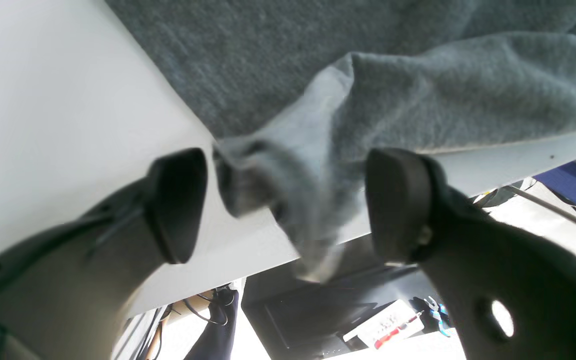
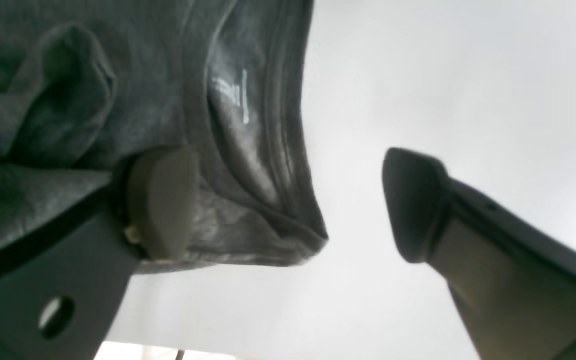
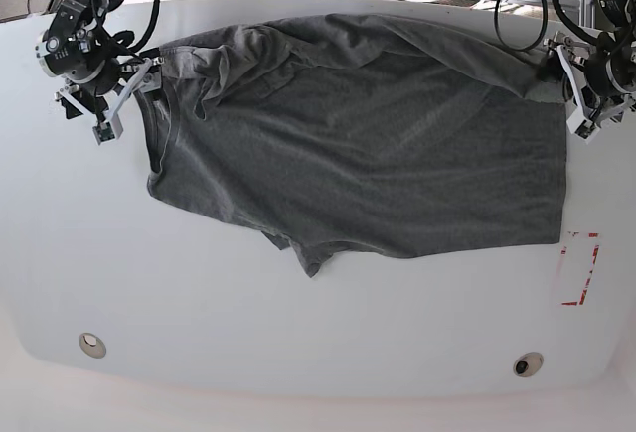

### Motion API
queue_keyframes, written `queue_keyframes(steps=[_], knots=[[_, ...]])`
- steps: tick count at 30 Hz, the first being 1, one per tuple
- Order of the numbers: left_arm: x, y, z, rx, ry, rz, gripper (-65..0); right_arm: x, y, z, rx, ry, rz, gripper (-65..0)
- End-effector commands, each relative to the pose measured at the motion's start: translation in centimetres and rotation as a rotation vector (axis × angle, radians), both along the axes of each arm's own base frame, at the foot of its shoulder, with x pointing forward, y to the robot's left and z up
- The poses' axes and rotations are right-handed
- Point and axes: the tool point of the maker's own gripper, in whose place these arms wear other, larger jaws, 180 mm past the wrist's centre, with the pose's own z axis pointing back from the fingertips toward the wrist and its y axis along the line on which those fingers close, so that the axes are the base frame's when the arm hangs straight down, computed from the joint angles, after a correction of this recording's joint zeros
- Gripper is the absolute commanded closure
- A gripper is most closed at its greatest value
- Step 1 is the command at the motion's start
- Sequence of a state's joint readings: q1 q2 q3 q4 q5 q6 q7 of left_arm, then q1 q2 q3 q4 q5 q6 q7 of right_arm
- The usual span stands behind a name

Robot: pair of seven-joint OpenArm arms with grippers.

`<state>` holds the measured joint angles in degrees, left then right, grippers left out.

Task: Fold the T-shirt properly
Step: 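Pull the shirt edge taut between both grippers, then release the shirt with both grippers and move them along its edges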

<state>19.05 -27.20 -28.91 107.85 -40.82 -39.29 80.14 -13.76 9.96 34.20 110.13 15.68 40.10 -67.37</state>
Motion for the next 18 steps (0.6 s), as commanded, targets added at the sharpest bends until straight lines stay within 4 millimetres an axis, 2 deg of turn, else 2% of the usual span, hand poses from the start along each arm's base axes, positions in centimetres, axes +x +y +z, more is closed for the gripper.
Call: queue_keyframes(steps=[1,4,10,16,18], knots=[[0.7,0.3,1.0,0.016,-0.030,-0.020,-46.8,1.9,-0.3,1.7,-0.012,-0.070,0.003,-57.5],[1.0,0.3,1.3,0.018,-0.039,-0.021,-46.9,3.8,-0.4,2.1,0.007,-0.104,-0.007,-57.5],[3.5,0.3,2.8,0.015,-0.116,-0.018,-46.5,8.1,-0.7,2.1,0.085,-0.140,-0.039,-57.5],[6.3,0.8,5.3,0.018,-0.221,0.005,-46.5,12.0,-1.0,2.3,0.161,-0.190,-0.056,-57.5],[7.1,1.1,6.3,0.018,-0.258,0.018,-46.5,13.1,-0.9,1.8,0.202,-0.194,-0.066,-57.5]])
